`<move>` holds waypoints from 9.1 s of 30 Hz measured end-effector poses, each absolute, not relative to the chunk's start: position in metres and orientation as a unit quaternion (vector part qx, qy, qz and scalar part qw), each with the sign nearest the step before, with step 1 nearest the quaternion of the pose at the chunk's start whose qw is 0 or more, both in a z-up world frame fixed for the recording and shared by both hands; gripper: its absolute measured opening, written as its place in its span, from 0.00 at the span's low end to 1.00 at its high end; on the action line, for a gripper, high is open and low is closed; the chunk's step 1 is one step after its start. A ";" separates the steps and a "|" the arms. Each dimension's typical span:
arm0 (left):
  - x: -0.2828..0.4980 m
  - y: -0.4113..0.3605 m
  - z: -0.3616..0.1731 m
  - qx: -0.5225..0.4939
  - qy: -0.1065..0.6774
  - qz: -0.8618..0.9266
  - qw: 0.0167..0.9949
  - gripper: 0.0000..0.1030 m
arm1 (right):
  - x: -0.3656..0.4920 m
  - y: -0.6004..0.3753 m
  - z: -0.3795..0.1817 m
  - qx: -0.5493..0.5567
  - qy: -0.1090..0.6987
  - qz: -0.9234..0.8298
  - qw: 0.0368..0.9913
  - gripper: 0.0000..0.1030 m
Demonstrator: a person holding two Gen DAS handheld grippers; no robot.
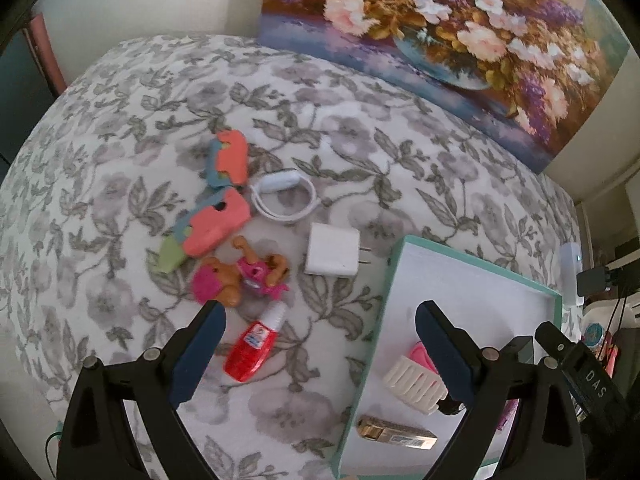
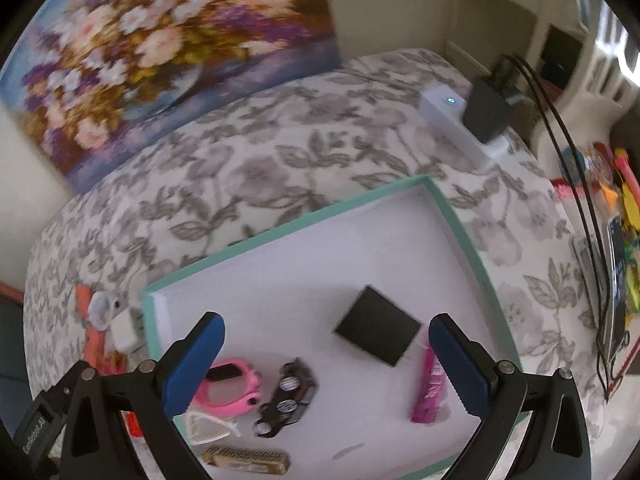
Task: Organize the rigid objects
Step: 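Move both grippers back from the tray toward the pile, then lower the right gripper onto the red bottle and grasp it, then grasp the pink-and-brown toy figure with the left gripper while the right holds the bottle, then lift the toy figure and red bottle toward the white tray, then open the left gripper over the tray to drop the figure while the right drops the bottle, then move both grippers back from the tray toward the remaining pile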
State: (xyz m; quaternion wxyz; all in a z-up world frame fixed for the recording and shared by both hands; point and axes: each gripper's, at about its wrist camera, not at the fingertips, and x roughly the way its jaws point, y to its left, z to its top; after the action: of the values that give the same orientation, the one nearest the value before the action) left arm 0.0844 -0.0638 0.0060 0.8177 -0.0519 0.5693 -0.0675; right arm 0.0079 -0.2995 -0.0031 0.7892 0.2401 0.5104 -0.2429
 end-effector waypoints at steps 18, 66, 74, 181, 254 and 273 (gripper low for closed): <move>0.085 0.043 0.027 -0.115 0.541 -0.003 0.833 0.93 | 0.043 -0.159 0.008 0.146 0.539 -0.122 0.820 1.00; 0.108 0.112 -0.027 -0.126 0.595 0.039 0.793 0.93 | 0.099 -0.045 -0.109 0.058 0.632 -0.069 0.770 1.00; 0.107 0.113 -0.025 -0.129 0.592 0.038 0.795 0.93 | 0.077 -0.043 -0.108 0.055 0.604 -0.072 0.792 1.00; 0.113 0.004 -0.066 -0.027 0.622 -0.120 0.773 0.61 | 0.076 -0.095 -0.071 0.096 0.615 -0.012 0.783 0.46; 0.058 -0.135 -0.016 0.044 0.529 -0.230 0.815 0.40 | -0.008 -0.289 -0.017 0.246 0.517 -0.208 0.794 0.28; 0.075 -0.100 -0.013 0.012 0.567 -0.156 0.809 0.68 | -0.002 -0.276 -0.021 0.227 0.536 -0.214 0.785 0.61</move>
State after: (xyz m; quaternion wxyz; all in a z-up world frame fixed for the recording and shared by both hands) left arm 0.0754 -0.1001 -0.0129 0.8088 0.0123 0.5669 -0.1562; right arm -0.0021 -0.2755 -0.0215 0.7847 0.2270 0.5358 -0.2138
